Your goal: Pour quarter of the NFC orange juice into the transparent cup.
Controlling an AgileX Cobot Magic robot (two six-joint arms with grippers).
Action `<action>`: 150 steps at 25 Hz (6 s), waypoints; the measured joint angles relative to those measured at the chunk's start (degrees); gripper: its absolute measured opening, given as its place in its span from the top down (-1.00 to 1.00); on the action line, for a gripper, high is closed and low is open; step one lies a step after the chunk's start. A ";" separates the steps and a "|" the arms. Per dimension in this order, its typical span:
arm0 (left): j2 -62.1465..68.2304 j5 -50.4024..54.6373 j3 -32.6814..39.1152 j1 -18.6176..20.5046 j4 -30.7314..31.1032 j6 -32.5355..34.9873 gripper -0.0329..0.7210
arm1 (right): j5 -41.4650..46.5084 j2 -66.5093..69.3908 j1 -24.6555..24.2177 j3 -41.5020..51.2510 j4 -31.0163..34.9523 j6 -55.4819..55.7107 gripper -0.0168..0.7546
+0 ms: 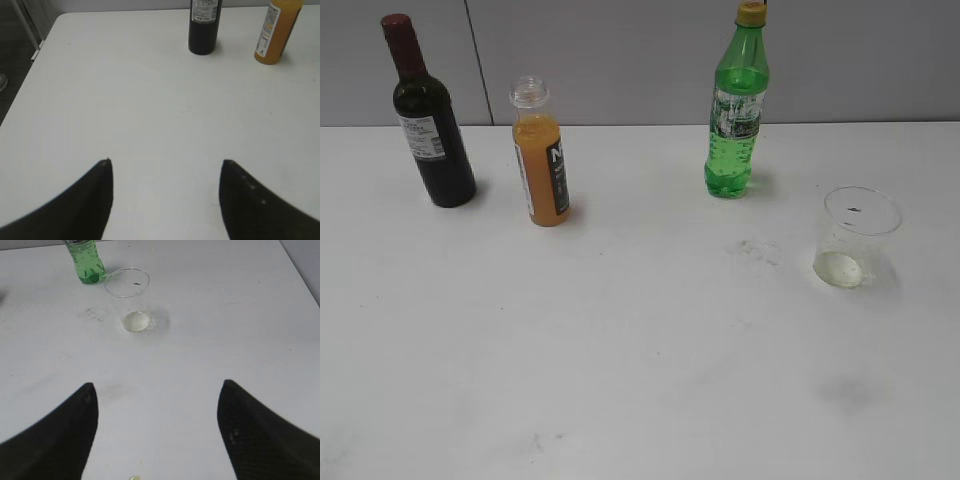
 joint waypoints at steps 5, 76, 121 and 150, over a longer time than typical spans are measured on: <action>0.00 0.00 0.00 0.00 0.00 0.00 -0.43 | 0.00 0.00 0.00 0.00 0.00 0.00 -0.53; 0.00 0.00 0.00 0.00 0.00 0.00 -0.43 | -68.87 44.90 0.00 0.36 -1.61 0.00 -0.53; 0.00 0.00 0.00 0.00 0.00 0.00 -0.74 | -131.02 120.14 0.00 12.33 -14.71 -1.79 -0.77; 0.00 0.00 0.00 0.00 0.00 0.00 -0.66 | -129.52 123.52 0.00 0.87 -16.11 1.01 -0.47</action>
